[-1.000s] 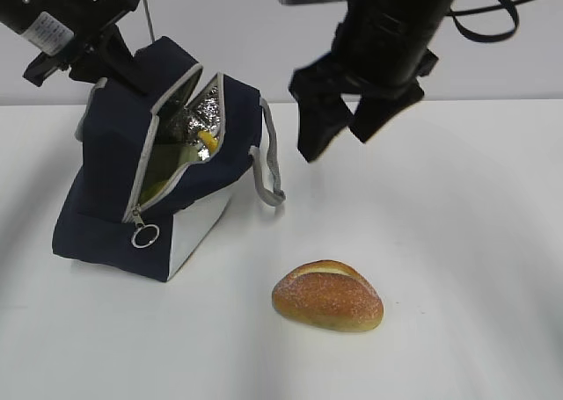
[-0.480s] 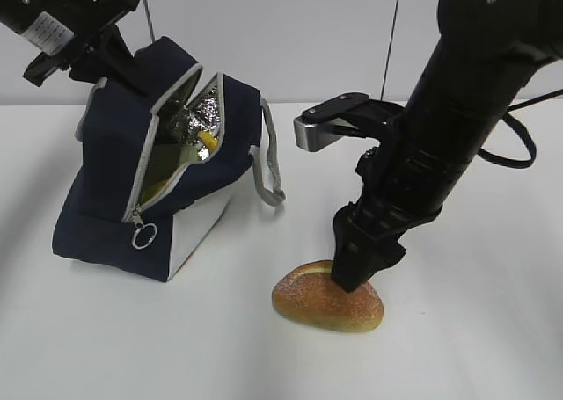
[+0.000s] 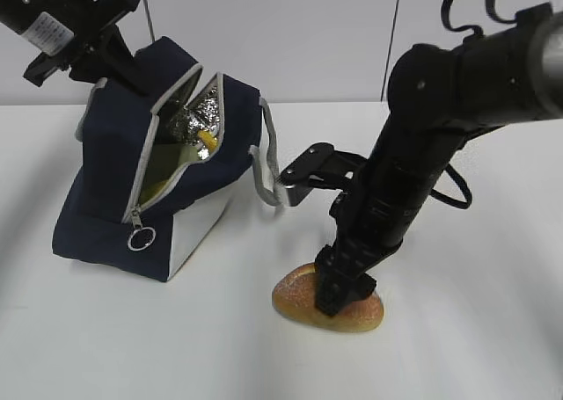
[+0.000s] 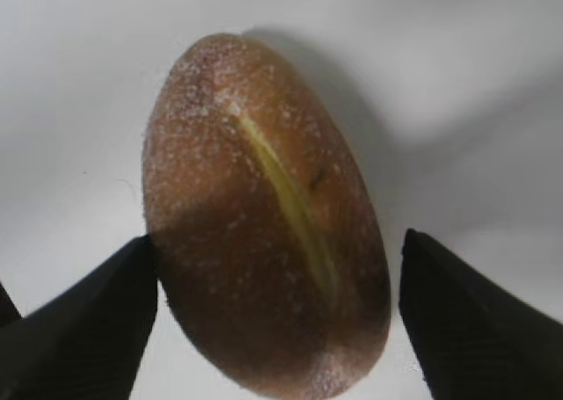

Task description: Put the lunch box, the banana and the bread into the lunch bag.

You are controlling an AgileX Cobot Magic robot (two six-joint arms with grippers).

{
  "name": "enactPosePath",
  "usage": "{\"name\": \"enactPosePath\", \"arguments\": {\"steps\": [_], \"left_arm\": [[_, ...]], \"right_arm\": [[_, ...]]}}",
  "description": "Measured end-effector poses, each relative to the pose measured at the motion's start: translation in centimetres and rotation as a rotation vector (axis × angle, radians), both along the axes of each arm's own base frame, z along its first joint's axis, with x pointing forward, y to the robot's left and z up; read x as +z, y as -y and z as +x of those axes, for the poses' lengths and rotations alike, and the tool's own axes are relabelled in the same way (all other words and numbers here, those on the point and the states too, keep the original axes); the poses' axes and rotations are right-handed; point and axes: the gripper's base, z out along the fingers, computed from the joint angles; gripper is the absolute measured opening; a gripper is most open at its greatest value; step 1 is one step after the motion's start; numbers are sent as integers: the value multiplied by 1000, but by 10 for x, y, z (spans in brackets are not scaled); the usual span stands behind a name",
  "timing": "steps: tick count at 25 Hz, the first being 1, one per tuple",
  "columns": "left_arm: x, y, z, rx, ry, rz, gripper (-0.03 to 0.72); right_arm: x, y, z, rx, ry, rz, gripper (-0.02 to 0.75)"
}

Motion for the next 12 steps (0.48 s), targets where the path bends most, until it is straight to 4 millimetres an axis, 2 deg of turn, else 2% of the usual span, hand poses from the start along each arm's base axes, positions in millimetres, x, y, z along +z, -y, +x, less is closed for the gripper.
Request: {"name": "enactPosePath", "arguments": {"steps": [2,5,10,12], "left_arm": [[0,0,0,0,0,0,-3],[0,0,0,-3,2,1,-3],[0,0,0,-6,4,2,-3],[0,0,0,-6,4,2,-3]], "right_arm": [[-11,-1,2,14,-12,-6,629],[-17,-2,2,24,-35,-7,608],[-18,-2,1,28,-50,-5,459],[-18,-2,0,31,-60,-8,431]]}}
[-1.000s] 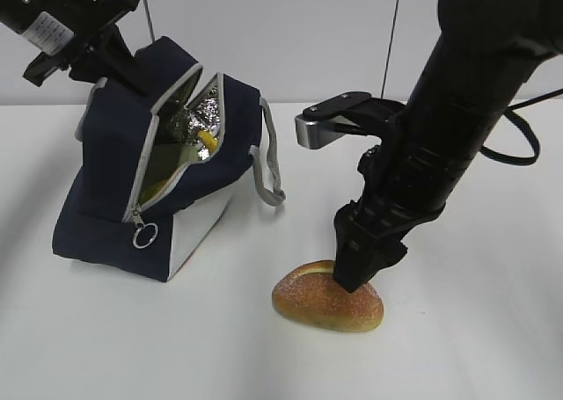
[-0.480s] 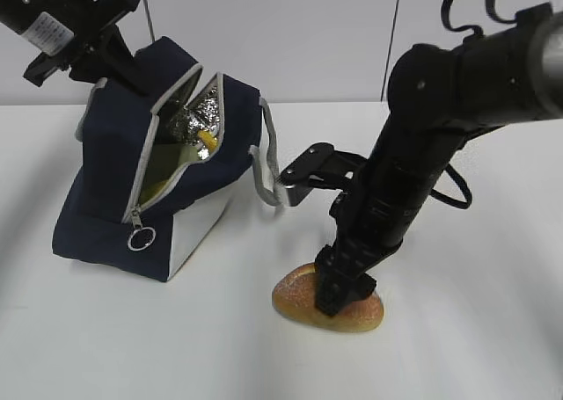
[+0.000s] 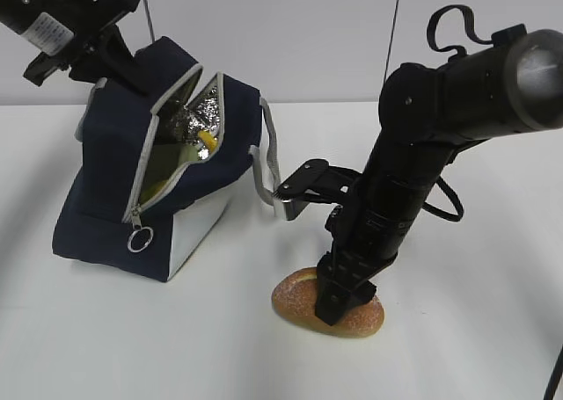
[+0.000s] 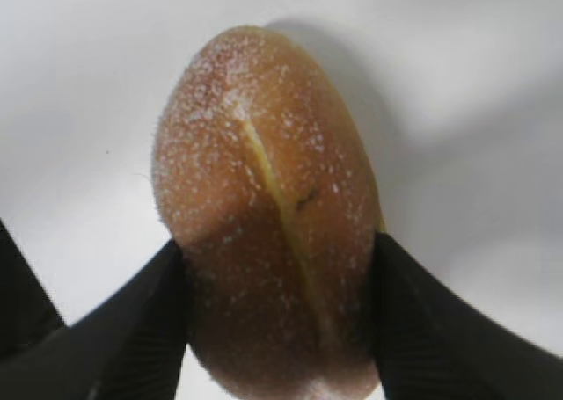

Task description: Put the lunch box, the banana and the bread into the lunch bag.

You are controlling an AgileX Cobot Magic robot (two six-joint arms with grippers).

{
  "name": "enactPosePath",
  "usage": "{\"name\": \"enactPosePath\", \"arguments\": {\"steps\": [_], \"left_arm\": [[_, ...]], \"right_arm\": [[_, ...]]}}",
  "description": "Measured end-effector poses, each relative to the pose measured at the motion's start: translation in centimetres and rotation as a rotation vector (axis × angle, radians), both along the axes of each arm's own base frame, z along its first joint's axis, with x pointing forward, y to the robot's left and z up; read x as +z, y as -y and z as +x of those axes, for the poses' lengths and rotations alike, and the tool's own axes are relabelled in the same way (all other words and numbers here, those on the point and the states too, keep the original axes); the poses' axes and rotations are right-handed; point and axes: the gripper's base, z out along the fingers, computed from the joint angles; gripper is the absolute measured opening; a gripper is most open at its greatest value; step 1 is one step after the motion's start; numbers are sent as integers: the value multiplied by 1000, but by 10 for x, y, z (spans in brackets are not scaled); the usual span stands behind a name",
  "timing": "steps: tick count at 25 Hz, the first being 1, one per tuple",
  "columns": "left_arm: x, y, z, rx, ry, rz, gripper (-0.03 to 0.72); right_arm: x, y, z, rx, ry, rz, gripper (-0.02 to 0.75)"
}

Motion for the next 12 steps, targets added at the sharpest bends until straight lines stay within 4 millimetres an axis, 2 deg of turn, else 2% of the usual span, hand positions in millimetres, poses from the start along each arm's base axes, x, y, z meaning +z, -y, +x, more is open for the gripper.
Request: {"name": "enactPosePath", "arguments": {"steps": [3,6,9,12], "left_arm": [[0,0,0,0,0,0,-3],[0,0,0,0,0,0,-3],[0,0,0,0,0,0,-3],[0,0,0,0,0,0,-3]], "right_arm": [[4,0,-1,11,-43,-11,420],[17,-3,1,10,-104,-27,416],[43,-9,13,-18,-91,-11,414],[73,-15,29,-96,-5,15,414]]}}
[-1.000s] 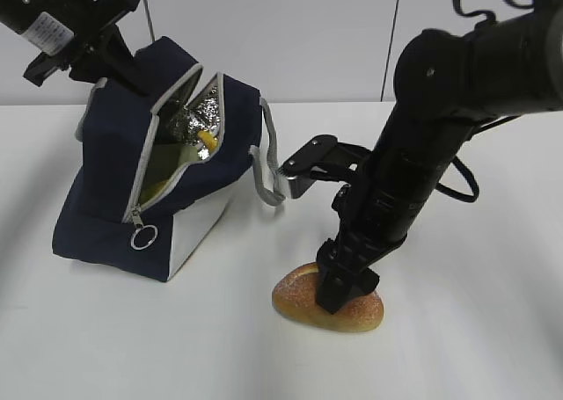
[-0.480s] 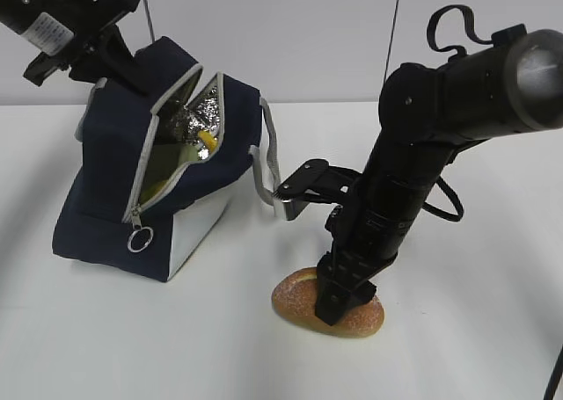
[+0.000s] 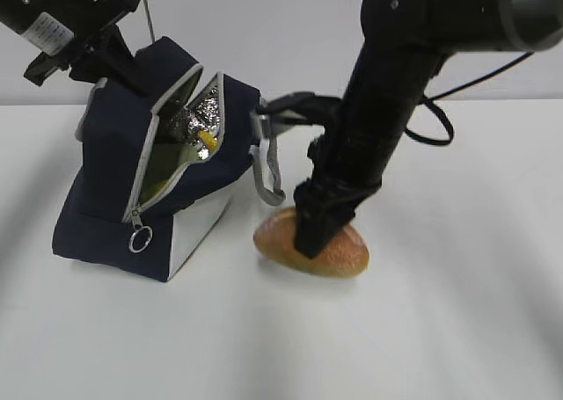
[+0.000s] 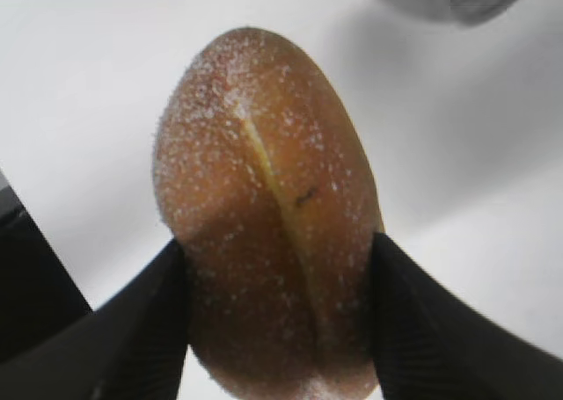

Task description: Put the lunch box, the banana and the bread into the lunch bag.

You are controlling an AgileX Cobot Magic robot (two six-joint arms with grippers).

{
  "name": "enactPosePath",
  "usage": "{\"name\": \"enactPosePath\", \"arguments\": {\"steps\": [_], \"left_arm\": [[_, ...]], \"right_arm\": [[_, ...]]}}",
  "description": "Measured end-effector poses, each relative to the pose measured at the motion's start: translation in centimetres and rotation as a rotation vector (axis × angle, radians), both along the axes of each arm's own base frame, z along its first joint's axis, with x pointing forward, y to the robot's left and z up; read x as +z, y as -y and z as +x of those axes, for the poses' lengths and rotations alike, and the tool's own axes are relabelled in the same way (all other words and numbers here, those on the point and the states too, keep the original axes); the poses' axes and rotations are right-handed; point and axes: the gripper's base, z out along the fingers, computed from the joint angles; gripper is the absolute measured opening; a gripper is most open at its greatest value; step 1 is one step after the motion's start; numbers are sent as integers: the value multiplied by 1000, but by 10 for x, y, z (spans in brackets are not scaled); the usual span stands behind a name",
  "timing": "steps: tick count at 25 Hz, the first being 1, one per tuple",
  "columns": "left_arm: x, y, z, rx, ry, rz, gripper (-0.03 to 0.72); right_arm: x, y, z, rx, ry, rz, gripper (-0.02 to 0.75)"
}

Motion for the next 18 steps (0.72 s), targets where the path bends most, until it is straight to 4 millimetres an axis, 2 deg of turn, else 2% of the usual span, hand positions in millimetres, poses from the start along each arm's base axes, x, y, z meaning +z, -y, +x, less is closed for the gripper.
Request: {"name": "enactPosePath", "arguments": {"steps": [6,9,13,18], "left_arm": [[0,0,0,0,0,0,-3],[0,0,0,0,0,-1,-3],[0,0,0,0,0,-1,-3],[0,0,0,0,0,-4,-3]], "right_arm": [[79,-2,15,-55,225,65,412],[105,-5,19,-80,296,109,411],[118,-6,21,-138,321,143,411],[115,-20,32,-244,314,301,411]]}}
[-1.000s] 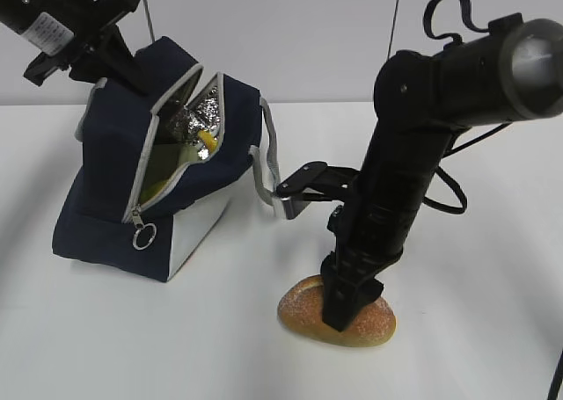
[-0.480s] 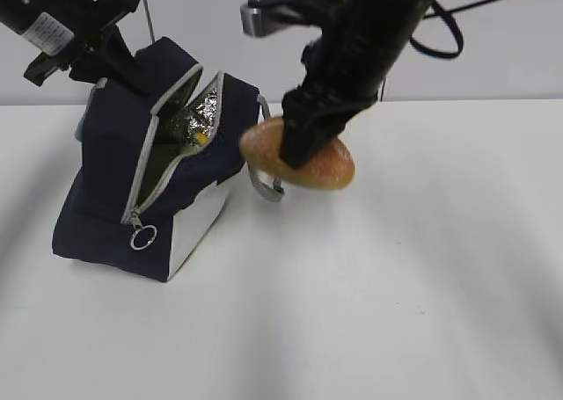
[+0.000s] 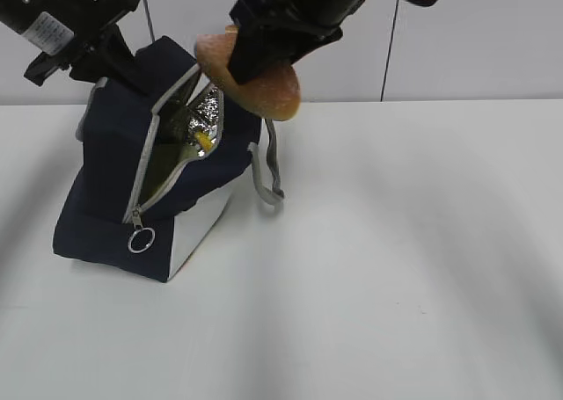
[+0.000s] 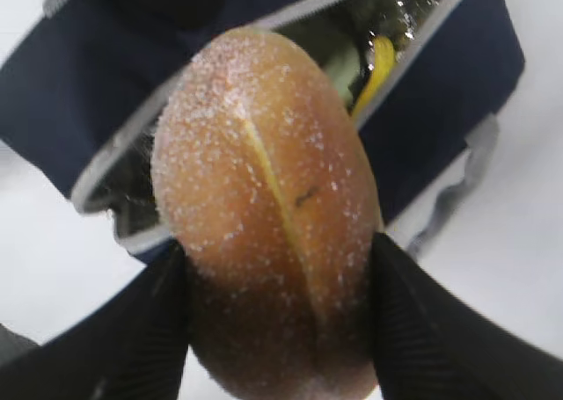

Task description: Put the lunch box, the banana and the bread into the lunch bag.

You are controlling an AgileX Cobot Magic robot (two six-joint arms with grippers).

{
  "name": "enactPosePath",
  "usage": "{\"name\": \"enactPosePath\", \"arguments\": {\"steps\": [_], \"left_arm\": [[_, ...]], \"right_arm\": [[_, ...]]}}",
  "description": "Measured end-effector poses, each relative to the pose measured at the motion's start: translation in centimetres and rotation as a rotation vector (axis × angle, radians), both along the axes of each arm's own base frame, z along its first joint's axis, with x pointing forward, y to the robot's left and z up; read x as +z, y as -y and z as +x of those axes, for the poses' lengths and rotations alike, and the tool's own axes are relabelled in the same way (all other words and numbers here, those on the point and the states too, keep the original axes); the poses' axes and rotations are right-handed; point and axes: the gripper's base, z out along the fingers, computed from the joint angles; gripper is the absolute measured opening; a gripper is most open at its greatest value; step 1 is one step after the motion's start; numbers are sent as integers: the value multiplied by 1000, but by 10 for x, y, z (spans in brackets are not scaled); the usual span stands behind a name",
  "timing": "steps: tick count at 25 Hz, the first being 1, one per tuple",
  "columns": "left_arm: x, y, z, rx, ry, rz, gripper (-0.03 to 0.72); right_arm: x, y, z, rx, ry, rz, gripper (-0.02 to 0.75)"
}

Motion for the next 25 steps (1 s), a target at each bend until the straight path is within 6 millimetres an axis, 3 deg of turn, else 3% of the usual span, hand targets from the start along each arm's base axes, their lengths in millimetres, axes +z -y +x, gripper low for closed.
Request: {"name": "enactPosePath", "arguments": {"steps": [7,15,18,22,25], "left_arm": [[0,0,0,0,0,-2,-3],[0,0,0,0,0,-3,-3],[0,0,0,0,0,-4,-3],[0,0,0,0,0,-4,-3],[0,0,0,0,0,-4,-3]], "right_arm": [[-47,-28,30,-85,-95,209,411],[-99,-39,50,-168,-193,239,414],[-109,-44,53,-176,-214,277,484],[-109,-49,55,-147,-192,334,631],[-103,-51,56,-135,-175,350,659]]}}
